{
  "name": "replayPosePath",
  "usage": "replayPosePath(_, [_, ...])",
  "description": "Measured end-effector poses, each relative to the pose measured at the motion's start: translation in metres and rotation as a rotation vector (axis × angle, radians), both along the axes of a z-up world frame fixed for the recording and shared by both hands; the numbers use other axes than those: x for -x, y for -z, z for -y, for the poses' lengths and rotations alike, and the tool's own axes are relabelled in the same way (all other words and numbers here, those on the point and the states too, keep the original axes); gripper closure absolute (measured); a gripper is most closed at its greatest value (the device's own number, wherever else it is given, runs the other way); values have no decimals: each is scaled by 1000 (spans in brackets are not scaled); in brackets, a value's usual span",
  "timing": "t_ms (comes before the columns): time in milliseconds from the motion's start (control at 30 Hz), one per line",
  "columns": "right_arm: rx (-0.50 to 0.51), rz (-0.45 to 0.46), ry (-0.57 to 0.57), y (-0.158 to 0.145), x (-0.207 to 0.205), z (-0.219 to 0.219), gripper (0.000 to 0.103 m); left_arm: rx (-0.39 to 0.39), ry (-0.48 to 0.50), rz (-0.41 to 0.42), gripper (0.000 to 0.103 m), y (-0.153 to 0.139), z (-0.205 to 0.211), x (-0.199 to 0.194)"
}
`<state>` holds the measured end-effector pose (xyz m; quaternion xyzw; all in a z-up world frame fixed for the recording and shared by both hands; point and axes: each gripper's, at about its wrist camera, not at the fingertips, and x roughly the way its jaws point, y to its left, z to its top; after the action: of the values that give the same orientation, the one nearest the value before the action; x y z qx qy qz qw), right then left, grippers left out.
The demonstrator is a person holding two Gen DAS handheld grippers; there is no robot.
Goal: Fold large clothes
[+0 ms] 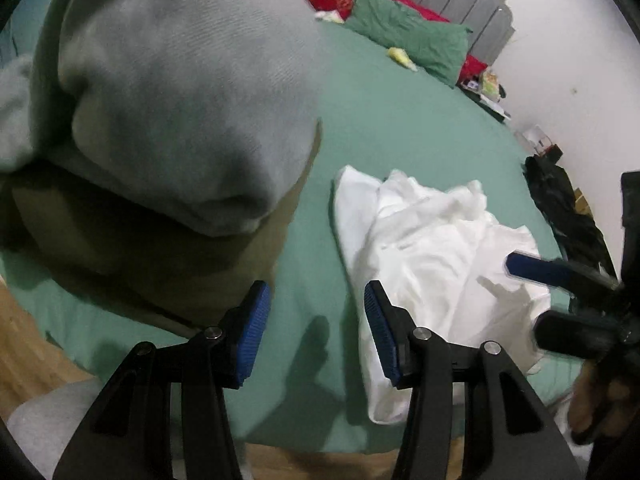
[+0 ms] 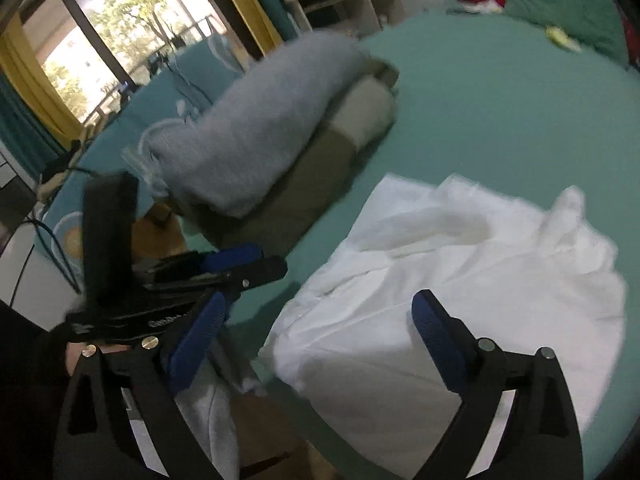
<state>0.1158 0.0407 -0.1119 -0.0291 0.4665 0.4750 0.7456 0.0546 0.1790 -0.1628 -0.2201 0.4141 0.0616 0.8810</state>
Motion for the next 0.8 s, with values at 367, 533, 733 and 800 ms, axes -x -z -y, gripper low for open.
replayPosePath(367, [35, -81, 395, 40, -36, 165, 9, -118, 273, -29, 44, 2, 81, -45])
replayPosePath(533, [-122, -246, 417, 86, -28, 199, 9, -73, 331, -38, 44, 1, 83, -75])
replayPosePath(733, [-271, -295, 388, 101, -21, 177, 11, -88, 272, -116, 44, 22, 65, -120])
replayPosePath(800, [-244, -291, 353, 104, -19, 161, 47, -155, 174, -129, 44, 27, 55, -127])
